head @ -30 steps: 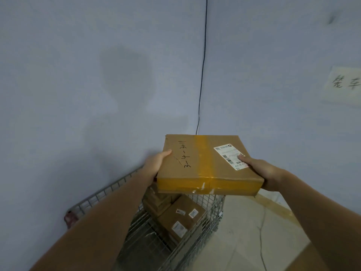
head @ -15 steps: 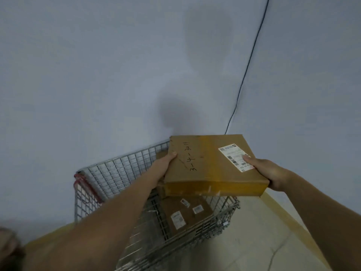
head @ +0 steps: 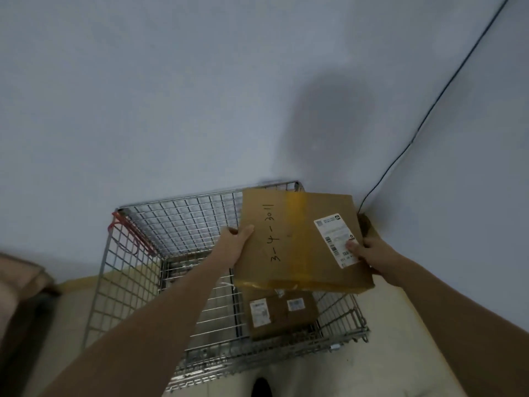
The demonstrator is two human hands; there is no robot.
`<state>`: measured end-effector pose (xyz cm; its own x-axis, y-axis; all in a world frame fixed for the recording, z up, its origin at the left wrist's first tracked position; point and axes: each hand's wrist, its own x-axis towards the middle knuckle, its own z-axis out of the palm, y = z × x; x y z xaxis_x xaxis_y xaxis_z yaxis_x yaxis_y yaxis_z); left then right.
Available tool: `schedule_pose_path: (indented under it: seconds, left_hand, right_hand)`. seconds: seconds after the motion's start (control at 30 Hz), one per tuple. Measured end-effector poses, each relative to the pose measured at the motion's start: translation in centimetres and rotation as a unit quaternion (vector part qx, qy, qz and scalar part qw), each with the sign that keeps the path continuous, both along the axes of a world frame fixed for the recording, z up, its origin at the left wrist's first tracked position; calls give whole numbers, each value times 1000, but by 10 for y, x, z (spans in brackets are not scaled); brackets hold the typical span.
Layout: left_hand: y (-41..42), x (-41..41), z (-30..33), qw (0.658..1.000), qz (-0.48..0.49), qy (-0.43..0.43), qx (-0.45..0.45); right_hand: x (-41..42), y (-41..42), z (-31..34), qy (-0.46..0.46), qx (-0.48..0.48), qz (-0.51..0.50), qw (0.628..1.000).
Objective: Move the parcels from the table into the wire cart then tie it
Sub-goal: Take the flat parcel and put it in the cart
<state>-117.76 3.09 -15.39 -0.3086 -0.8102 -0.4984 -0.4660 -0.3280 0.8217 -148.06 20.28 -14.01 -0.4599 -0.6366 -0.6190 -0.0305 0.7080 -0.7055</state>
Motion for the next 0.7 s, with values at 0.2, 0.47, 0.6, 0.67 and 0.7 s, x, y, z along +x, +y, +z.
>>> schedule_pose_path:
  seconds: [0.2,0.47,0.6,0.67,0.7]
  left_hand:
    - [-6,-3,-69,998,47,-44,-1]
    - [17,13,-206,982,147,-108,56]
    - [29,18,-264,976,150,-130,94]
    - [30,19,-290,972,146,-160,89]
    - [30,19,-304,972,145,-166,86]
  right_hand:
    - [-19,-44,-70,-26,40,80,996]
    - [-10,-84,-183,-5,63,222,973]
    - [-2,-88,-244,14,90,254,963]
    - [3,-86,-276,5,112,255,961]
    - [4,-85,-291,5,125,249,960]
